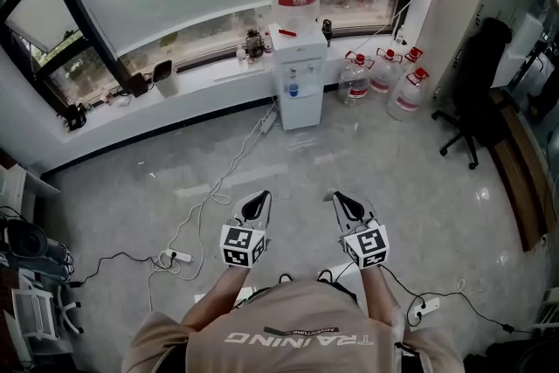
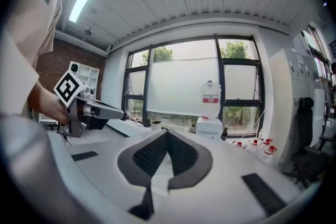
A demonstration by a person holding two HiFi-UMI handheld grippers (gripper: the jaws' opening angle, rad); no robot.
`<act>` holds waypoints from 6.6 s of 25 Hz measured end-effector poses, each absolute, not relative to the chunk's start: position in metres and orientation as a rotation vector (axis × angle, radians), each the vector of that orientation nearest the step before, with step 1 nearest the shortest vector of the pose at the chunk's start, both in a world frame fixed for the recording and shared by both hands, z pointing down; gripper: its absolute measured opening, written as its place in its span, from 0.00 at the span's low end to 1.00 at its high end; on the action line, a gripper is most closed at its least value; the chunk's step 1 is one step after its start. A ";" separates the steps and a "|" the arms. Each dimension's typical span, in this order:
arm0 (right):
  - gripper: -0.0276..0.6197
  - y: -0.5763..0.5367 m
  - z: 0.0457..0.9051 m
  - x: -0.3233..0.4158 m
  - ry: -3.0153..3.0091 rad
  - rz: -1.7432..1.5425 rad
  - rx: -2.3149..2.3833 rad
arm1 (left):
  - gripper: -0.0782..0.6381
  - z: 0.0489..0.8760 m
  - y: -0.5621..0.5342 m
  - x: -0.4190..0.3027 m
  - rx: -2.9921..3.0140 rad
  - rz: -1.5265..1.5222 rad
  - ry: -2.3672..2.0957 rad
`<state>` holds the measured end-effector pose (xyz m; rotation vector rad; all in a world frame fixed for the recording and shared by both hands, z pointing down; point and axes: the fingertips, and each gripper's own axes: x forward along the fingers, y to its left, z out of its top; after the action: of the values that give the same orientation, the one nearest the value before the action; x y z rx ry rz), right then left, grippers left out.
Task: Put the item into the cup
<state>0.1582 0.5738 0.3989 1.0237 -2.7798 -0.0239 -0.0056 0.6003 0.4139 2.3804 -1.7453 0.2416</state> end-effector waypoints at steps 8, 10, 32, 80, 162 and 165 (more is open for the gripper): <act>0.06 0.565 0.425 0.147 -2.721 0.067 1.094 | 0.12 0.430 0.581 -0.025 2.374 0.251 -1.692; 0.06 0.560 0.431 0.144 -2.715 0.085 1.103 | 0.12 0.432 0.575 -0.029 2.371 0.249 -1.685; 0.06 0.366 0.443 0.146 -2.766 0.030 0.882 | 0.12 0.437 0.408 -0.011 2.229 0.218 -1.804; 0.06 0.019 0.475 -0.017 -2.703 0.024 0.925 | 0.12 0.460 0.039 -0.161 2.337 0.267 -1.615; 0.06 -0.202 0.848 -0.125 -2.522 0.462 1.018 | 0.12 0.842 -0.168 -0.151 2.281 0.761 -1.108; 0.06 -0.205 0.855 -0.129 -2.520 0.474 1.028 | 0.12 0.851 -0.170 -0.154 2.277 0.781 -1.097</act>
<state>-0.1285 -0.2048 0.8551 1.0277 -2.5196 0.4743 -0.1535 -0.1699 0.8505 2.2773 -1.0968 0.7808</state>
